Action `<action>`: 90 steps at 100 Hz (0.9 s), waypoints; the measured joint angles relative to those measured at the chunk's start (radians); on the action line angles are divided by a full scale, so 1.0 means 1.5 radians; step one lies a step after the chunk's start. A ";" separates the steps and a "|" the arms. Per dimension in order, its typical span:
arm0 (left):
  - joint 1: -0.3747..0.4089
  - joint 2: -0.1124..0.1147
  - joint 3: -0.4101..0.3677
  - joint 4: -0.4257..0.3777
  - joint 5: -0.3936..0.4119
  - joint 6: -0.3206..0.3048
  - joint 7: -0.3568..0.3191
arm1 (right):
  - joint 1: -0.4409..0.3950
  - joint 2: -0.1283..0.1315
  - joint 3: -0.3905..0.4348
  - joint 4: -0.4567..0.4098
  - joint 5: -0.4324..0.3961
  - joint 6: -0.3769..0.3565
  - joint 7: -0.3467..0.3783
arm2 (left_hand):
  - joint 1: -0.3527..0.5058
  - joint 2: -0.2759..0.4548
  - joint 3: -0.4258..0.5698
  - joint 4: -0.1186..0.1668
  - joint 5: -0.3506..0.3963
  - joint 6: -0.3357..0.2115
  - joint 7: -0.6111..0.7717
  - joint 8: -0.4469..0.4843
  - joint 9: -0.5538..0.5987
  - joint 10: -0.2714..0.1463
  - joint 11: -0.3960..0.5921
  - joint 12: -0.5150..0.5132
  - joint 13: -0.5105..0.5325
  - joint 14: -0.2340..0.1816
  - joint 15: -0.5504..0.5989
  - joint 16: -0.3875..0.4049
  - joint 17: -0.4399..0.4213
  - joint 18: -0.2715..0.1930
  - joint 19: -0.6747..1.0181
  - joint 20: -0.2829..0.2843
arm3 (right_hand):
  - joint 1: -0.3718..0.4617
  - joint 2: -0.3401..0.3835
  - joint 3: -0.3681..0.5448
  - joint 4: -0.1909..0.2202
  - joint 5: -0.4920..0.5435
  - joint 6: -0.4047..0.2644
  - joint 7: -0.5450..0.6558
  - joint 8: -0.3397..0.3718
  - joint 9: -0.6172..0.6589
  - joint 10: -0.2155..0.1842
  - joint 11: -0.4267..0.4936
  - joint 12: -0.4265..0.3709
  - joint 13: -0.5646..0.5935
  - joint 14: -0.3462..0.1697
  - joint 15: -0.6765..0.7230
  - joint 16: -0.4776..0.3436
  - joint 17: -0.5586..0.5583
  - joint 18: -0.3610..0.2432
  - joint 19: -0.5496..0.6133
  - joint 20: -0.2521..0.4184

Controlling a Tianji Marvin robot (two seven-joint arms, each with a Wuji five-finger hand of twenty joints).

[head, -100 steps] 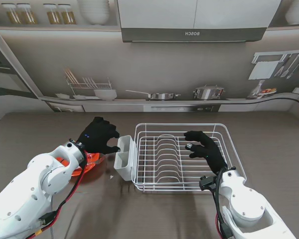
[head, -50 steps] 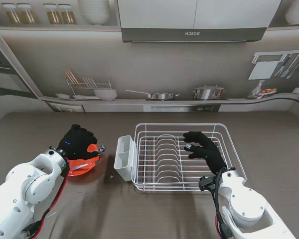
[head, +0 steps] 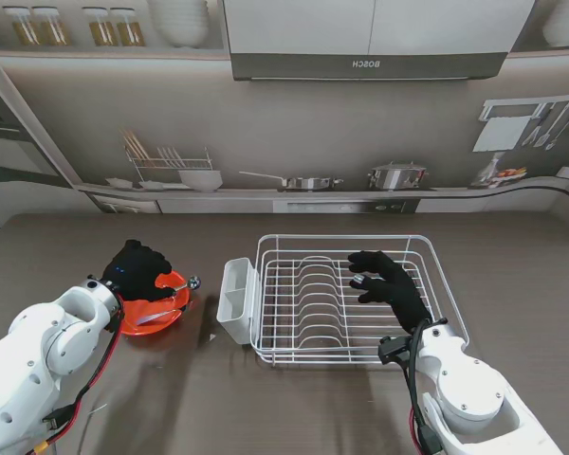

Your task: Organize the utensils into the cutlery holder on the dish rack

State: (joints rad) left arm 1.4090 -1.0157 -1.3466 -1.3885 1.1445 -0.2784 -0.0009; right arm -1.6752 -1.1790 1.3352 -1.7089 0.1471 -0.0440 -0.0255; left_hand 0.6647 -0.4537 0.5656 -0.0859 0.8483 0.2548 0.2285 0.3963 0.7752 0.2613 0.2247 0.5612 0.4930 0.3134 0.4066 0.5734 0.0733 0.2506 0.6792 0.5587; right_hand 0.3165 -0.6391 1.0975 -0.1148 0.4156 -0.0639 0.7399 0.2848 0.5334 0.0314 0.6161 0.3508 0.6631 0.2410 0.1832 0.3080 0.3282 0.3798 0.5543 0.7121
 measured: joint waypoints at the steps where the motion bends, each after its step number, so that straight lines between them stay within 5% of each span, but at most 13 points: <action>1: -0.002 0.000 0.001 0.003 -0.001 -0.001 0.001 | 0.000 0.000 0.000 0.000 0.000 0.000 0.000 | 0.000 0.000 0.000 0.000 0.000 0.000 -0.001 0.000 -0.001 0.000 0.000 0.000 0.000 0.000 0.000 0.000 0.000 0.000 0.000 0.000 | 0.000 0.000 0.000 0.000 0.000 0.000 0.000 0.000 0.000 0.000 0.000 0.000 0.000 0.000 0.000 0.000 0.000 0.000 0.000 0.000; 43: -0.095 0.005 0.072 0.087 -0.024 -0.031 0.002 | 0.000 0.000 0.000 0.000 0.004 0.005 0.005 | 0.006 0.019 0.002 0.000 -0.016 0.000 -0.010 -0.018 -0.011 0.000 -0.023 -0.028 -0.007 -0.001 -0.001 0.000 -0.001 0.000 0.000 0.000 | 0.000 0.012 0.000 0.000 0.000 0.000 0.000 0.000 0.007 0.000 -0.003 0.000 0.001 0.001 0.000 0.000 0.000 0.001 0.000 0.000; 90: -0.168 0.007 0.147 0.167 -0.050 -0.045 0.025 | 0.000 0.000 0.000 0.000 0.008 0.008 0.006 | 0.006 -0.018 0.052 0.000 -0.016 0.000 -0.010 -0.024 -0.011 0.000 -0.023 -0.038 -0.007 -0.001 -0.008 -0.007 -0.001 0.000 0.000 -0.003 | 0.000 0.012 0.000 0.000 0.000 0.000 0.000 0.000 0.008 0.005 -0.003 0.000 0.007 0.001 0.002 0.000 0.001 0.001 0.000 0.000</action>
State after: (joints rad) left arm 1.1566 -1.0044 -1.1264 -1.1383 1.0694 -0.3461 0.0363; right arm -1.6749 -1.1783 1.3345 -1.7086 0.1588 -0.0321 -0.0160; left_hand 0.6729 -0.4808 0.6436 -0.0862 0.8239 0.2543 0.2139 0.3609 0.7591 0.2620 0.1901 0.5037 0.4819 0.3123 0.3942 0.5629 0.0722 0.2507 0.6792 0.5545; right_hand 0.3165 -0.6208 1.0975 -0.1148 0.4157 -0.0636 0.7399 0.2848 0.5448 0.0383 0.6118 0.3507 0.6742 0.2425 0.1867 0.3081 0.3291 0.3809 0.5543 0.7121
